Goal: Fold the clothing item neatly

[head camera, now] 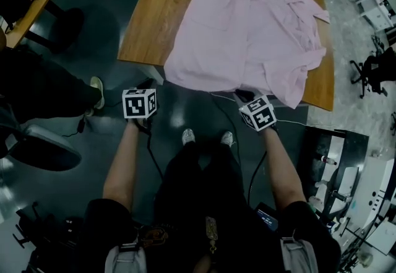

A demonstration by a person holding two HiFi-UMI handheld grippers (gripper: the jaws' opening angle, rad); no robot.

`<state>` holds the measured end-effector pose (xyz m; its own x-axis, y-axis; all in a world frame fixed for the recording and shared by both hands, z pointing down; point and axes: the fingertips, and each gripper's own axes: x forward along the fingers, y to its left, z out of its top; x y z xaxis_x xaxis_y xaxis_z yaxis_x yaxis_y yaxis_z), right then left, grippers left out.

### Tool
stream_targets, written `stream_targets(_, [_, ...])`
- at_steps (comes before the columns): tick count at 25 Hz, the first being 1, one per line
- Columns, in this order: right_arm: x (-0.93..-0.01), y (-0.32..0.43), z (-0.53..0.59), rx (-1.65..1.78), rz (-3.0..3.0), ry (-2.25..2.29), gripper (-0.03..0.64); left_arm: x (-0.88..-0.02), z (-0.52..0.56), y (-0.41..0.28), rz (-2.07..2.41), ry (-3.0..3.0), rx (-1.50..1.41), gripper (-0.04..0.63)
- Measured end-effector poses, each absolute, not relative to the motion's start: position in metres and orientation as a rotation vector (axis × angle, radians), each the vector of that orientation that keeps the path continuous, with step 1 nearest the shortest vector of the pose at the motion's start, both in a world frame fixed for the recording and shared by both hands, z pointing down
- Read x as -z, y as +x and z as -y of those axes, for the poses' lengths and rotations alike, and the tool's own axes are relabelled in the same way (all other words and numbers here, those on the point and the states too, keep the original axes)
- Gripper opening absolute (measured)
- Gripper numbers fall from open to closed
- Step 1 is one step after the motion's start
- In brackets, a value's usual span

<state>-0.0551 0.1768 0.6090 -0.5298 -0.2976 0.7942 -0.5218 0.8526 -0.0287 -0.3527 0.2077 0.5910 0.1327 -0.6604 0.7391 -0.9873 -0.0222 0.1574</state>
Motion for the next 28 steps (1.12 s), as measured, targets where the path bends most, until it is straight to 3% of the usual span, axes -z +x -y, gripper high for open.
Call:
stream_targets(8, [-0.603, -0.024, -0.193, -0.392, 2.13, 0.687, 0.026, -0.558, -0.18, -0.291, 1.51, 1.97, -0.64, 0.017])
stream_targets(22, [-0.576, 0.126, -0.189, -0.475, 2.109, 1.023, 0.026, -0.541, -0.128, -0.047, 1.144, 2.355, -0.769, 0.014])
stream_targets(28, [-0.566, 0.177, -0.174, -0.5, 2.134, 1.127, 0.026, -0.541, -0.072, 0.027, 1.113, 2.434, -0.914, 0.121])
